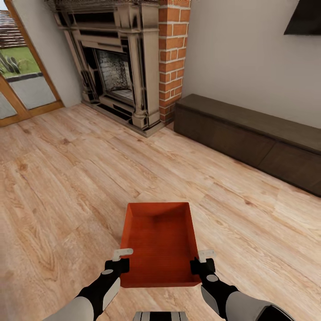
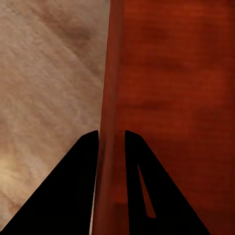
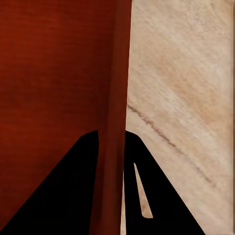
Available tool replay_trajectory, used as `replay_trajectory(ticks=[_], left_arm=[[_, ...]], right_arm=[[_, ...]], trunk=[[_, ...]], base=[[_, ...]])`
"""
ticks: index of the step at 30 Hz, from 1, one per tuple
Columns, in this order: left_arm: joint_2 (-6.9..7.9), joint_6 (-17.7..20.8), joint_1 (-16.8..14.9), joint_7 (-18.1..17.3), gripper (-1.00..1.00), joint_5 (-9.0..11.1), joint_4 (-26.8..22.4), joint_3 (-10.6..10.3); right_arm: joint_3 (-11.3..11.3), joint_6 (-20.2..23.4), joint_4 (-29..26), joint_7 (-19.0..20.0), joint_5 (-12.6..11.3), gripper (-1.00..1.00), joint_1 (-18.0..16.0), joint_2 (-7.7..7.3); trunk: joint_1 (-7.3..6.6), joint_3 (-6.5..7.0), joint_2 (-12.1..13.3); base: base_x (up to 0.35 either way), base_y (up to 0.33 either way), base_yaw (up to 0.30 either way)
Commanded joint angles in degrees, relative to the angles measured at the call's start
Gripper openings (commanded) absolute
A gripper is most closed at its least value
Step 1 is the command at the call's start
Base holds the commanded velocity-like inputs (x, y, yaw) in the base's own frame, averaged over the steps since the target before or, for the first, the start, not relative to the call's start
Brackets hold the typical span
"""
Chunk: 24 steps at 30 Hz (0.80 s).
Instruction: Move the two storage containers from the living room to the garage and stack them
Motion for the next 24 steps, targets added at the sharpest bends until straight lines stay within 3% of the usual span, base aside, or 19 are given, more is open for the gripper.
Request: replay_trajectory(ticks=[1,24], left_arm=[[0.08,-0.1,0.0,0.8,-1.00,-0.2,-0.1,0.1],[0.08,-0.1,0.0,0.8,-1.00,-0.2,-0.1,0.1]], right_arm=[[-0.8,-0.4,0.2,-0.5,-1.6,-1.00,0.0,-0.02],[-0.8,-0.4,0.2,-0.7,-1.6,-1.00,0.0,0.12]], trunk=[[-0.23,0.15,0.4],[-5.29,4.28,9.6]], base=[[0.000,0.000,0.000],[0.000,0.000,0.000]])
